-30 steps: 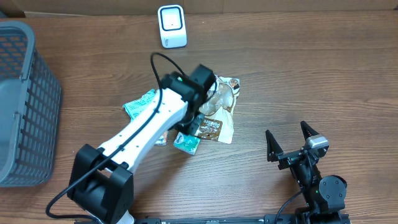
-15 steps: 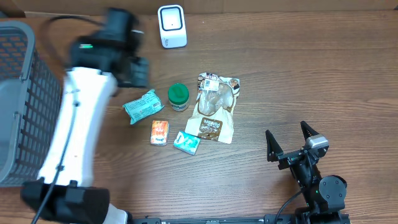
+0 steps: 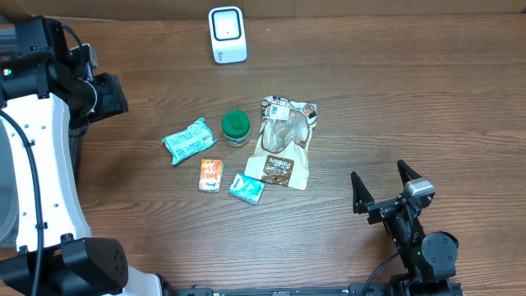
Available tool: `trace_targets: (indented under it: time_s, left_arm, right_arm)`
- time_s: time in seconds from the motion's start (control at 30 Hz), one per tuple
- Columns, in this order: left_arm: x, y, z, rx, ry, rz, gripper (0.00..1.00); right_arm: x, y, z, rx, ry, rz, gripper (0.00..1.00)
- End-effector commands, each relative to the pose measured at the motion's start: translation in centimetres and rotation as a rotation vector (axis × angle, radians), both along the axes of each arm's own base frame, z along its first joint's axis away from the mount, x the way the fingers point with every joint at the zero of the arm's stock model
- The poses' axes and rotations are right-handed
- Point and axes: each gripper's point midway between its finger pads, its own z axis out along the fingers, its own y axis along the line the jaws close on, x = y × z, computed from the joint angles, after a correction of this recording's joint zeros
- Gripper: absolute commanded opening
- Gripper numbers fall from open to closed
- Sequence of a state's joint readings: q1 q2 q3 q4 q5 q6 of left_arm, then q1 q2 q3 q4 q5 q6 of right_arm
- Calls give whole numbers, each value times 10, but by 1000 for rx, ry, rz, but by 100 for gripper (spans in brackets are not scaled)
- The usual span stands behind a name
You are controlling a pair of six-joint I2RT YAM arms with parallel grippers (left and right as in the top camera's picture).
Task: Scan the item barcode
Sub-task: 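Raise the left arm away to the side of the basket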
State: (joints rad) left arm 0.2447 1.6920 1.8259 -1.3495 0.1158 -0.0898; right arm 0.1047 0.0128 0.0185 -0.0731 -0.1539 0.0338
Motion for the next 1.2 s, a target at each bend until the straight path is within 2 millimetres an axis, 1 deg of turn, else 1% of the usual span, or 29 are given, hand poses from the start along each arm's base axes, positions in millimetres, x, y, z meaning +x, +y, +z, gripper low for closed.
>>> trace_targets:
  time_s: [0.0,0.1,0.17,0.97,1.03,1.17]
  left_arm:
    - [0,3,12,23,-36,-16,100]
    - [-4,19,10,112,-11,21,100]
    - [-5,24,11,136,-5,31,100]
    - [-4,21,11,123,-12,25,99]
    - [-4,21,11,123,-12,25,99]
    - [-4,21,11,124,-12,25,100]
  right_arm:
    - [0,0,-2,8,-1,-1,100]
    - [0,0,-2,8,-1,-1,100]
    - [0,0,-2,8,-1,-1,100]
    - [0,0,-1,16,-3,3,100]
    - [-2,6,-1,24,-2,40,100]
    - [-11,29,3,25,-8,182,100]
